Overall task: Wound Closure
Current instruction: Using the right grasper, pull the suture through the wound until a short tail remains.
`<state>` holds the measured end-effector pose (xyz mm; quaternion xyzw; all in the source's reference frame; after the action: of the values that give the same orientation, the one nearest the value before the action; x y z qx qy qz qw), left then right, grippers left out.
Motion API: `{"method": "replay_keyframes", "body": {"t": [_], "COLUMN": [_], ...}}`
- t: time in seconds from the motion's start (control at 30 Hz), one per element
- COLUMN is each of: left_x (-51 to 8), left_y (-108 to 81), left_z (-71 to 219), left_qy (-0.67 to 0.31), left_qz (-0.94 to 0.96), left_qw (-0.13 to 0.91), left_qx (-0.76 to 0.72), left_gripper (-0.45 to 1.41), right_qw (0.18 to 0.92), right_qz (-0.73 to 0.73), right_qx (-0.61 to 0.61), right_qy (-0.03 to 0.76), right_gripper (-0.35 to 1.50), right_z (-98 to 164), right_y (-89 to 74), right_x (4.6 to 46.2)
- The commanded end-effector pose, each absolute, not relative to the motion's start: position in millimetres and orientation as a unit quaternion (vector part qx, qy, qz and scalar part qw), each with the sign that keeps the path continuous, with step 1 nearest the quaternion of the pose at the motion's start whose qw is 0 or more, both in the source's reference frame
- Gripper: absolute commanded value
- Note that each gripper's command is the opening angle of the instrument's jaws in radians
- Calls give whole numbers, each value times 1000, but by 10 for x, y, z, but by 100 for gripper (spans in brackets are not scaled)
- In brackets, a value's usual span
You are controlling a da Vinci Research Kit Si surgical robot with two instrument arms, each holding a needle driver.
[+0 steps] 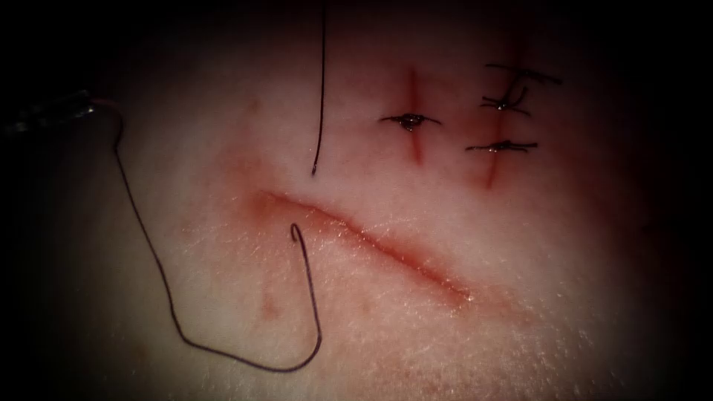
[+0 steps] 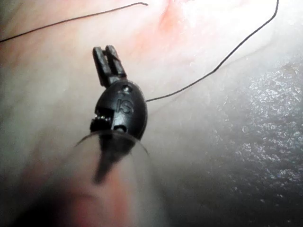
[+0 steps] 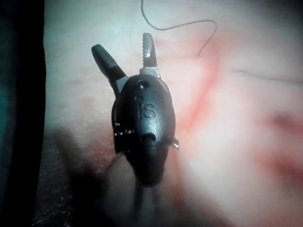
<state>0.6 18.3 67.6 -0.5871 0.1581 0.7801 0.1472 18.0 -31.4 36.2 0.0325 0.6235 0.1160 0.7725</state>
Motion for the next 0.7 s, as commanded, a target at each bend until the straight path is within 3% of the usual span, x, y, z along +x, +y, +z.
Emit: {"method": "replay_keyframes", "body": {"t": [0.03, 0.23, 0.6, 0.7], "left_x": [1, 0, -7, -7], "left_y": [182, 181, 180, 180], "left_z": [684, 684, 684, 684], "left_qy": [158, 158, 159, 159], "left_qz": [779, 780, 779, 779], "left_qw": [147, 147, 147, 147], "left_qx": [-588, -588, -588, -588], "left_gripper": [-45, -45, -45, -45], "right_qw": [775, 795, 799, 805], "right_qz": [125, 181, 188, 185], "right_qx": [22, 60, 90, 101], "right_qy": [619, 576, 565, 554], "right_gripper": [145, 135, 133, 120], "right_z": [389, 504, 585, 602], "right_y": [-289, -245, -228, -228], "right_x": [199, 256, 324, 339]}}
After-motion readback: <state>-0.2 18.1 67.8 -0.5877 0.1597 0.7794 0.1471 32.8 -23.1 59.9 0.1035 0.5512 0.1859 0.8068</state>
